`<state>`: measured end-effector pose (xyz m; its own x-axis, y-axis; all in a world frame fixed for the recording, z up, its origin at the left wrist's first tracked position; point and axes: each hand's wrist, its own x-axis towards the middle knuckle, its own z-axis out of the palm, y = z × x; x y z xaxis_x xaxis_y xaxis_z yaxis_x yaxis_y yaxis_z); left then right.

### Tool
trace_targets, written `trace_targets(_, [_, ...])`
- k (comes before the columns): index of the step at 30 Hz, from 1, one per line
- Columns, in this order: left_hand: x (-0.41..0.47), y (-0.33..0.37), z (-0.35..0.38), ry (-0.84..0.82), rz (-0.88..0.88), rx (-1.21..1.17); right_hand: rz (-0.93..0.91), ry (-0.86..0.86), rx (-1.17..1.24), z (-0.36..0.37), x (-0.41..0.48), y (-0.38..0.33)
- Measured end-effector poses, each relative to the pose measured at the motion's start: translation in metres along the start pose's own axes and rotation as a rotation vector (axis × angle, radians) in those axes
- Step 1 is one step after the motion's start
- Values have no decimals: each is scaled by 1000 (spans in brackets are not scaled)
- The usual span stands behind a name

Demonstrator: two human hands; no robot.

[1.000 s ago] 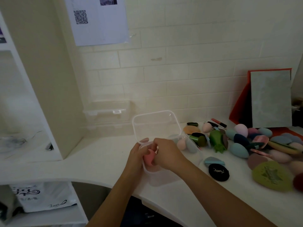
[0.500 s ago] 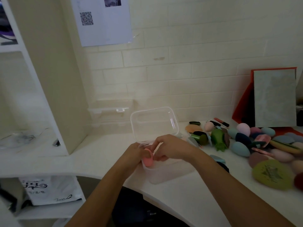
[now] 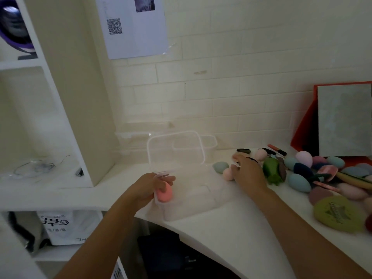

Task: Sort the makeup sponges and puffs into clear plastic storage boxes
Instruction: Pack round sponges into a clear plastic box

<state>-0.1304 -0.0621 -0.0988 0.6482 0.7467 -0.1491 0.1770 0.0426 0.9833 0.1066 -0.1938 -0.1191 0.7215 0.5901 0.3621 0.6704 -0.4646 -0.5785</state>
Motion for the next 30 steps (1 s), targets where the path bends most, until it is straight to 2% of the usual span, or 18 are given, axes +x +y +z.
trace_targets(3, [0,0,1,6,-3,-17,-26,0,-70,4,1,4])
trace_targets(7, [0,0,2,12,-7,-49,-19,-101,-96,1,2,6])
trace_targets(18, [1,-2,4,15,-10,-44,-181,-222,-142,-15,8,2])
trace_targets(21, [1,-2,4,14,-13,-34,-111,-169,-29,-12,8,4])
trace_targets(24, [1,-3,5,21,-10,-43,-28,-13,202,-24,6,-6])
trace_targets(26, [1,-4,7,24,-9,-56,-42,59,382,-35,3,-22])
trace_targets(28, [-1,-3,10,19,-9,-74,-109,21,512,-42,1,-39])
trace_targets(30, [-3,-2,14,13,-11,-87,-178,-190,583,-43,-4,-57])
